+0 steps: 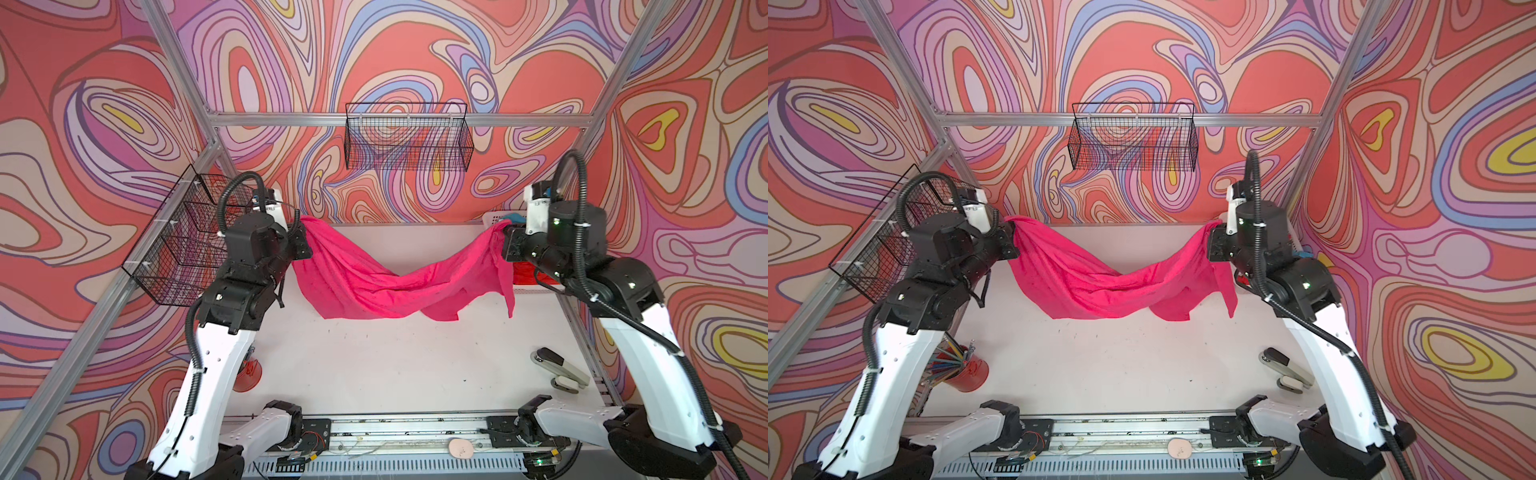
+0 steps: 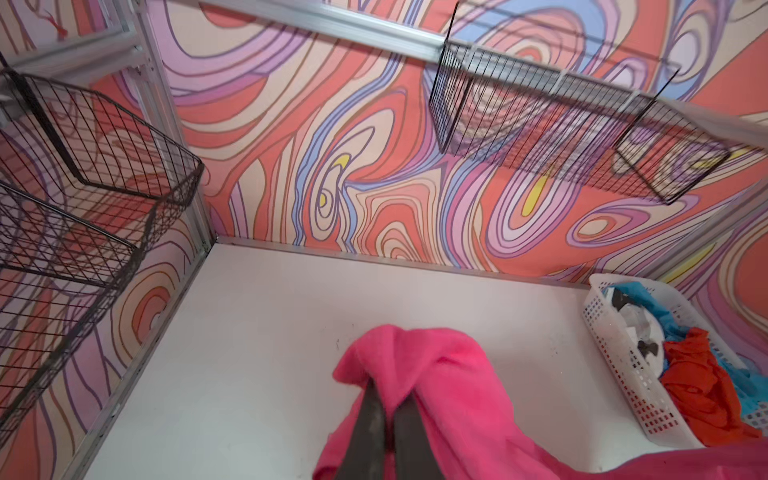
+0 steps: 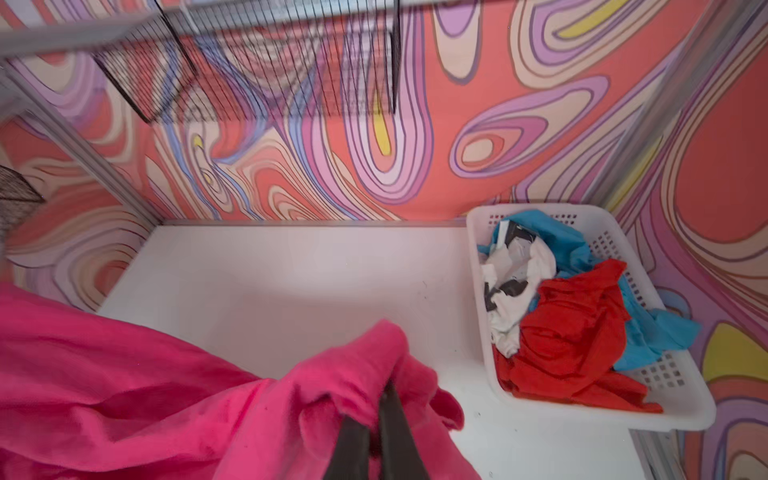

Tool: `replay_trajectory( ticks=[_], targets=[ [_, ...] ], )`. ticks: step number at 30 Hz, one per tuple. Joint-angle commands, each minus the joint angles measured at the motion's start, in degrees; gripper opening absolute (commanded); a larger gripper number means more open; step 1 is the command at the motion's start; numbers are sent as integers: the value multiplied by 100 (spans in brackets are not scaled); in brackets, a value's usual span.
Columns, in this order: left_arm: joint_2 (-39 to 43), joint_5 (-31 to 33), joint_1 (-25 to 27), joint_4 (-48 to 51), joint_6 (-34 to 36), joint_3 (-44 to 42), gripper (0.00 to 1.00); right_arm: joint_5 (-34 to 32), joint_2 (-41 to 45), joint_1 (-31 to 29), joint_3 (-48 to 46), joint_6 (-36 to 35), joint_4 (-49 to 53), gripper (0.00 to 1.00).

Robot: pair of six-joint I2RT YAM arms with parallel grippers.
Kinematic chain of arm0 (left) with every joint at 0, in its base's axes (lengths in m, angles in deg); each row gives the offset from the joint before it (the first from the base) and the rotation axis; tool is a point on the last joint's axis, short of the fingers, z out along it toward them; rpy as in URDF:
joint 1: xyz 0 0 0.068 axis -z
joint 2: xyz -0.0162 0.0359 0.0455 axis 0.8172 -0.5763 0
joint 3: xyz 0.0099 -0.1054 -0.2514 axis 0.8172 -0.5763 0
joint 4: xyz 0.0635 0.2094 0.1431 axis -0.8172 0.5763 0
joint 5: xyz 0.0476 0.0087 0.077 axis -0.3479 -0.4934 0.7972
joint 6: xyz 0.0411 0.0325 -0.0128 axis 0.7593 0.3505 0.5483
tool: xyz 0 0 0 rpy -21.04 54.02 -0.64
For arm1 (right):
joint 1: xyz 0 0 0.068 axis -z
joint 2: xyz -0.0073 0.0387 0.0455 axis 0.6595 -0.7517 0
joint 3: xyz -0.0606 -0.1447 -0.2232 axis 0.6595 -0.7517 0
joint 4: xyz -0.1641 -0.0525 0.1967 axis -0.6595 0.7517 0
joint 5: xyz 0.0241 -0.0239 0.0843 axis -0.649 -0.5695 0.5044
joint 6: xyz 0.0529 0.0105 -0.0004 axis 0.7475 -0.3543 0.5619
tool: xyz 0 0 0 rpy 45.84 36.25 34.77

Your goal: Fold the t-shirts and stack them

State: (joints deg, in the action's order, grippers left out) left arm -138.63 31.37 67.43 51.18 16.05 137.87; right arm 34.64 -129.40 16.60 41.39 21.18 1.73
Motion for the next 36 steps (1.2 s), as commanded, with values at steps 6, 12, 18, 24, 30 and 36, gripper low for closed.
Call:
replay_trajectory(
  ticks=[6,12,18,24,30,36],
  targets=[
    [-1731,-369,-316,-589,-141,-924,0,756,-1061,979,-2120,-47,-1139,0],
    [-2902,-535,-453,-693,-229,-553,13,605,-1914,1230,-2115,-204,-1636,0],
    [-2467,-225,-454,-547,-601,-1066,84,651,-1979,1262,-1972,-223,-1392,45],
    [-970,-387,-445,-198,-1803,-2949,78,1191,-1217,1259,-2783,171,-1014,55],
    [102,-652,-415,-94,-2739,-4437,71,1705,-393,1246,-4283,1062,-1038,54],
    [80,-683,-410,-142,-2721,-4616,70,1816,73,1183,-5217,1759,-1510,54]
  ],
)
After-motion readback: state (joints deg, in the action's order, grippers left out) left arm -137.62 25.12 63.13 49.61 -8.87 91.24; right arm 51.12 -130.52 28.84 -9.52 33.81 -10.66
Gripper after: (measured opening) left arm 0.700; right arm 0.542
